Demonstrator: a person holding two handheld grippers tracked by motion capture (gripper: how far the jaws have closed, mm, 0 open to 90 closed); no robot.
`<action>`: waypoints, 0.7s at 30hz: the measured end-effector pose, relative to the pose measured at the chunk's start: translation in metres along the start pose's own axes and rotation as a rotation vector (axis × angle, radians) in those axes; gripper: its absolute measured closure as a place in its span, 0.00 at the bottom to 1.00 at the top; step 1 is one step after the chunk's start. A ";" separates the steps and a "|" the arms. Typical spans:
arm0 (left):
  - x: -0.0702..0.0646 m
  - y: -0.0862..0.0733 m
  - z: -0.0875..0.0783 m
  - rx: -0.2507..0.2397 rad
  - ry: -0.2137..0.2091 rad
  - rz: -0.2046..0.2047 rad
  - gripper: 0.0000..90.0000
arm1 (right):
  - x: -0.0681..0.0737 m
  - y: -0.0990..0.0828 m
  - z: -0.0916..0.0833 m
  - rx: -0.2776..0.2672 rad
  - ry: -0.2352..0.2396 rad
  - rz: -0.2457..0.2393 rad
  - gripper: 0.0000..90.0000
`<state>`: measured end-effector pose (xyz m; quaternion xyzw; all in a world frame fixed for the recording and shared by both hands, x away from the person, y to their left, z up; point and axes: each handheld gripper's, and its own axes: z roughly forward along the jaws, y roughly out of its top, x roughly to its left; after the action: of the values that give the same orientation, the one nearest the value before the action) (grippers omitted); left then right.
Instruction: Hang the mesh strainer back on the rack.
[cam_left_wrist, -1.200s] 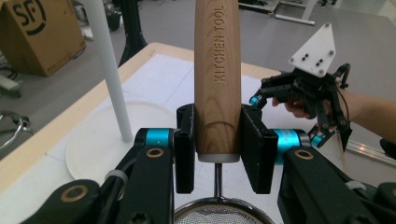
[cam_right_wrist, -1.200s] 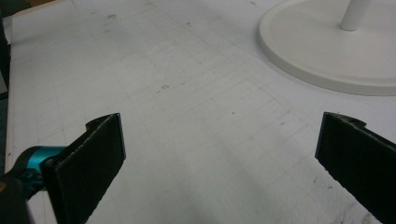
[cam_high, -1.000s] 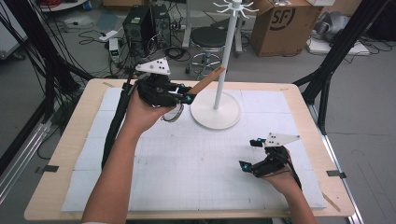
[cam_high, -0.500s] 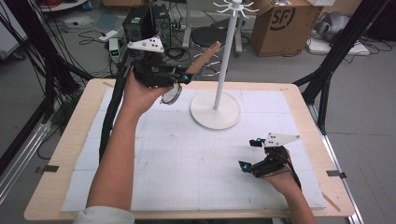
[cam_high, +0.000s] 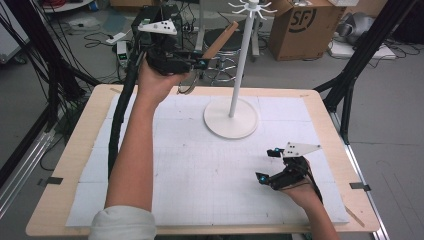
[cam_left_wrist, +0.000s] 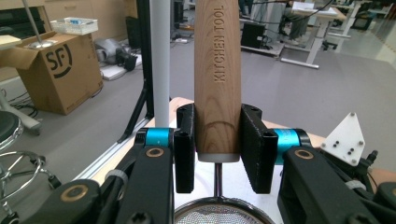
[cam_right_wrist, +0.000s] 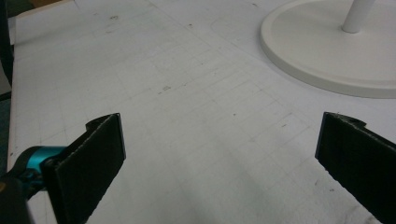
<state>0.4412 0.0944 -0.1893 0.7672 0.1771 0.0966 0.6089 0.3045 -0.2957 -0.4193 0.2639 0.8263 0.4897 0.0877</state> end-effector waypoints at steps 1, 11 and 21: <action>0.001 0.002 0.001 0.000 0.002 0.003 0.76 | 0.000 0.000 0.000 0.000 0.001 0.001 0.01; 0.016 0.021 -0.001 -0.021 -0.020 0.014 0.76 | -0.002 0.000 -0.002 -0.005 -0.002 0.006 0.01; 0.027 0.025 0.002 -0.023 0.004 -0.006 0.76 | -0.001 0.000 -0.004 -0.012 -0.002 0.005 0.01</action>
<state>0.4709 0.0980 -0.1672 0.7595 0.1797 0.0984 0.6174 0.3037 -0.2990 -0.4176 0.2662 0.8225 0.4947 0.0888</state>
